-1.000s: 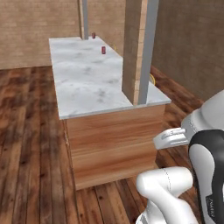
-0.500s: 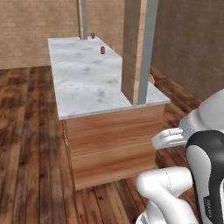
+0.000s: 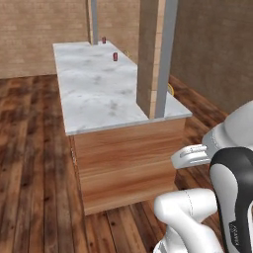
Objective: Four empty soda cans are scattered around the kitchen. Gather all the cans and cluster them next to the stove for recycling.
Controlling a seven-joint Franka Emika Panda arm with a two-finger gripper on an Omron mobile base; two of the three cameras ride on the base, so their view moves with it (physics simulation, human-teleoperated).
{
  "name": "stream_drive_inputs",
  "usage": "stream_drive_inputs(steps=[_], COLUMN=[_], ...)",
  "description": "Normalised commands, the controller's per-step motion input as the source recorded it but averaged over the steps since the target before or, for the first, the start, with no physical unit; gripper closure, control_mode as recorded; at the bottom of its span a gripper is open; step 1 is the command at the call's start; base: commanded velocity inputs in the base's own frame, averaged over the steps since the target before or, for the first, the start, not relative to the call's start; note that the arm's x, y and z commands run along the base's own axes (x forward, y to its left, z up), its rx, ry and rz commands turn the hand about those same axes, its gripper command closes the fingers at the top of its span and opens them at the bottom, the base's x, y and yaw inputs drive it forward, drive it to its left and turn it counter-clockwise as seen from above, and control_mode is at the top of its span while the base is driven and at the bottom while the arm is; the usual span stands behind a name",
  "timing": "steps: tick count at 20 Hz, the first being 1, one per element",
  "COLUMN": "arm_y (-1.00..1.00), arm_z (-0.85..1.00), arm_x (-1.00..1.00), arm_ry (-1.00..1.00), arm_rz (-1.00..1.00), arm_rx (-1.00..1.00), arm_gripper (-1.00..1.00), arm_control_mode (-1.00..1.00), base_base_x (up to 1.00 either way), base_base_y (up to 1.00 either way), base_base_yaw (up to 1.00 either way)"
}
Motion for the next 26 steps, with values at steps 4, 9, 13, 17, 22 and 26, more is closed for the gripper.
stream_drive_inputs(steps=[4, 9, 13, 17, 22, 26], arm_y=[0.0, 0.0, 0.0, 0.0, 0.0, 0.0], arm_z=[0.0, 0.0, 0.0, 0.0, 0.0, 0.0], arm_x=[0.0, 0.0, 0.0, 0.0, 0.0, 0.0], arm_ry=[0.0, 0.0, 0.0, 0.0, 0.0, 0.0], arm_rz=[0.0, 0.0, 0.0, 0.0, 0.0, 0.0], arm_rx=[0.0, 0.0, 0.0, 0.0, 0.0, 0.0], arm_gripper=[-1.0, -1.0, -1.0, -1.0, -1.0, -1.0], arm_control_mode=[1.0, 1.0, 1.0, 1.0, 1.0, 1.0], base_base_x=[-0.2, -0.64, -1.0, -1.0, -0.64, 0.11], base_base_y=[-1.0, -1.0, -1.0, -1.0, -1.0, -0.84], base_base_yaw=[0.02, 0.02, 0.0, 0.0, 0.0, 0.04])
